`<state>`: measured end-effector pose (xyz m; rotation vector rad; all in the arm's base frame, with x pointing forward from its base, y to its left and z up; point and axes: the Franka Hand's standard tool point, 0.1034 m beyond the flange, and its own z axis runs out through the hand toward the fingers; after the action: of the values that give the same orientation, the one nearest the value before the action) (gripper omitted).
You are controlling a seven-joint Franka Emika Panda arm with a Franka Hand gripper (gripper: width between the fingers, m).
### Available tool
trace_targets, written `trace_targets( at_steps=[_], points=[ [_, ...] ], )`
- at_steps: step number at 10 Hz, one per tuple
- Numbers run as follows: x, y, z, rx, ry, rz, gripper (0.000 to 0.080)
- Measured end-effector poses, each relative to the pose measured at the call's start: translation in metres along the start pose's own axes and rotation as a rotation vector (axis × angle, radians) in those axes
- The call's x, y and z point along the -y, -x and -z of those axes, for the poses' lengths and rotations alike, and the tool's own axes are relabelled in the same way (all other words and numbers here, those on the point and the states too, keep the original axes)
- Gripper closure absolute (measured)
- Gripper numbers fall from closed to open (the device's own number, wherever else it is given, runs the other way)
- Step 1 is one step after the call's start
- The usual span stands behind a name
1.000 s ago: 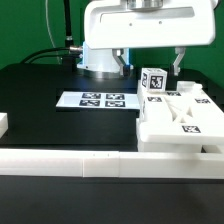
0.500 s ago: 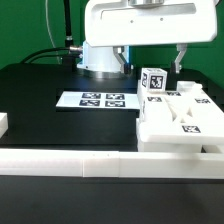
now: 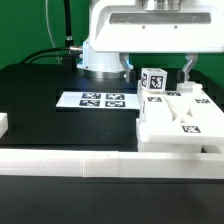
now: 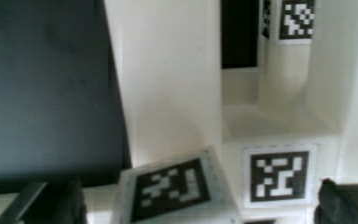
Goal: Assemble chair
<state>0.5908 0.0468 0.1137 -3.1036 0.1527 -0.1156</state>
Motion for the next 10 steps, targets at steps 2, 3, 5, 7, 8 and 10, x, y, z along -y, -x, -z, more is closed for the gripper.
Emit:
trace_targets(
  at_steps=[2, 3, 5, 7, 8, 10],
  points=[
    [-0.007, 0.004, -0.005, -0.011, -0.003, 0.035, 0.0151],
    [-0.008, 0.004, -0.004, -0.010, -0.003, 0.037, 0.0151],
    [-0.012, 0.000, -0.003, -0.015, -0.005, 0.049, 0.0395],
    [-0.013, 0.001, -0.004, -0.013, -0.005, 0.057, 0.0519],
    [-0.013, 0.001, -0.004, -0.013, -0.005, 0.047, 0.0519],
    [-0.013, 0.001, -0.004, -0.013, -0.005, 0.039, 0.0519]
  ],
)
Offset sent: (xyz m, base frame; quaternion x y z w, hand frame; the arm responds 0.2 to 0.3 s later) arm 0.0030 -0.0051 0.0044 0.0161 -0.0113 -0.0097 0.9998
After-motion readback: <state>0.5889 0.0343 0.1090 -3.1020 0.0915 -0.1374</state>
